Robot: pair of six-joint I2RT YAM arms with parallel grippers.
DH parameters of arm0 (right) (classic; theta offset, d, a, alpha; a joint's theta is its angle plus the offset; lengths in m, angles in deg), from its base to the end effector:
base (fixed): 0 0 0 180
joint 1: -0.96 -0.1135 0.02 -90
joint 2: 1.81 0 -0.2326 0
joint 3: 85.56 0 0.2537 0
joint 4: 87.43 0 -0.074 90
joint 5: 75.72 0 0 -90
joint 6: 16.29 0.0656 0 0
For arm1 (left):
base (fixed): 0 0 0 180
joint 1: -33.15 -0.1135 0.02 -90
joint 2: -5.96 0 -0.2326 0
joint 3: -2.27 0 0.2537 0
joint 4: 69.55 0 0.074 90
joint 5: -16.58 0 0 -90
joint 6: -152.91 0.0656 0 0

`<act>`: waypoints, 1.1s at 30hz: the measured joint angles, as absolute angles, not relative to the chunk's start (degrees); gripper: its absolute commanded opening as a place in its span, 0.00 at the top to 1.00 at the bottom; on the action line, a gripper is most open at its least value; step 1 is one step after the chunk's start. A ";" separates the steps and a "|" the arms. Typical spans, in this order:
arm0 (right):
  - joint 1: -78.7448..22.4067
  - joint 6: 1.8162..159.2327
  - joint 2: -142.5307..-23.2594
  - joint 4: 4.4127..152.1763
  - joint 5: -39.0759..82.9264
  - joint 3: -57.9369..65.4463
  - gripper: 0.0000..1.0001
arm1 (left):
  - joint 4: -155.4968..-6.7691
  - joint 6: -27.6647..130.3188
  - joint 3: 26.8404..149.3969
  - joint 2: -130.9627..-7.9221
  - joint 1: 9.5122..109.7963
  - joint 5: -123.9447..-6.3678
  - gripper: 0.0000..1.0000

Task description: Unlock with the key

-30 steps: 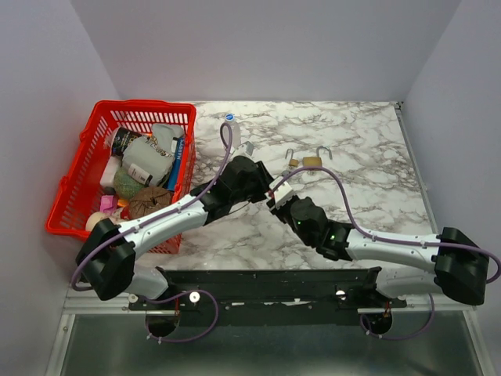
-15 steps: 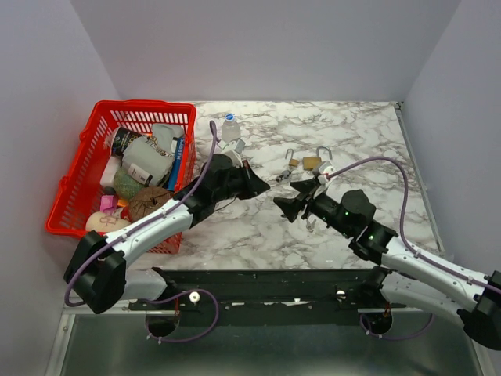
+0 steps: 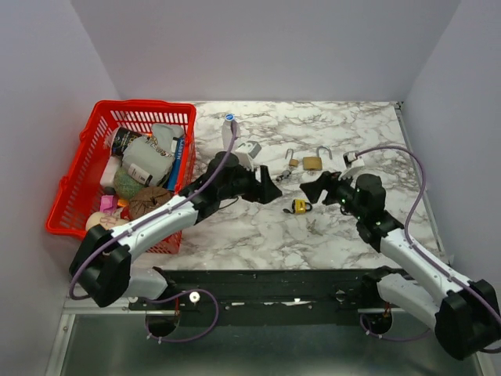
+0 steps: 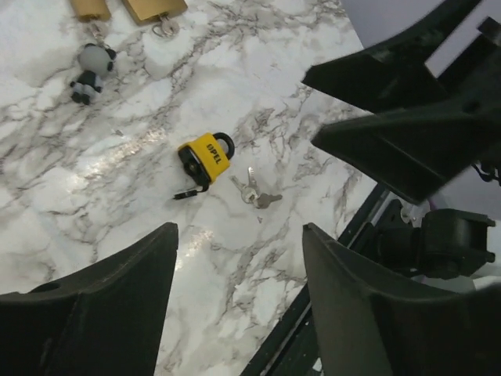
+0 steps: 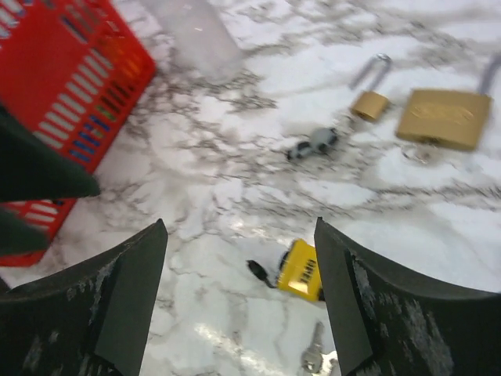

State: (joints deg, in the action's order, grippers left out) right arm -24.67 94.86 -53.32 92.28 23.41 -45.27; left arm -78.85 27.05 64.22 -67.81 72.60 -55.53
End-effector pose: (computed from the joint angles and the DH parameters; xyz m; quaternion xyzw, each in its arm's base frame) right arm 0.2300 0.1219 0.2185 -0.0805 0.7694 0.3069 0.5543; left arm 0.2425 -0.2256 0.2357 0.1134 0.8115 -0.4428 0.3640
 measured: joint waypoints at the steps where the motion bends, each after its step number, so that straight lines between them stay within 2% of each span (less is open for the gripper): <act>1: -21.74 95.80 -55.09 92.19 24.68 -45.25 0.16 | -80.23 29.06 65.82 -69.80 73.69 -55.64 0.13; 6: -10.35 99.23 -64.10 91.86 30.82 -45.16 0.15 | -86.77 38.33 73.25 -79.33 79.70 -57.89 0.09; 11: -4.01 101.33 -64.69 92.39 36.68 -45.29 0.14 | -90.29 50.46 79.87 -89.28 85.01 -61.87 0.09; 19: 0.31 102.31 -59.37 93.89 43.91 -48.53 0.14 | -89.41 65.26 80.88 -98.96 86.23 -67.07 0.10; 25: 0.86 102.64 -58.72 94.48 46.88 -49.84 0.14 | -87.23 69.39 81.97 -102.61 86.47 -68.29 0.12; 28: 2.21 102.72 -57.98 94.51 47.10 -50.73 0.14 | -86.33 70.22 83.41 -104.27 87.00 -68.42 0.18; 29: 2.46 102.72 -57.87 94.53 47.10 -50.86 0.14 | -86.11 70.39 83.96 -104.86 87.20 -68.47 0.31; 31: 2.63 102.75 -57.78 94.66 47.19 -50.95 0.14 | -85.80 70.52 84.79 -105.76 87.52 -68.53 0.49; 32: 2.85 102.75 -57.78 94.73 47.23 -50.95 0.14 | -85.50 70.52 85.01 -106.15 87.66 -68.62 0.62; 33: 2.85 102.77 -57.78 94.81 47.41 -50.95 0.14 | -85.50 70.52 85.14 -106.26 87.68 -68.82 0.68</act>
State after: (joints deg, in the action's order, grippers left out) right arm 2.85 102.77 -57.78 94.81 47.41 -50.95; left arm -85.50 70.52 85.14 -106.26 87.68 -68.82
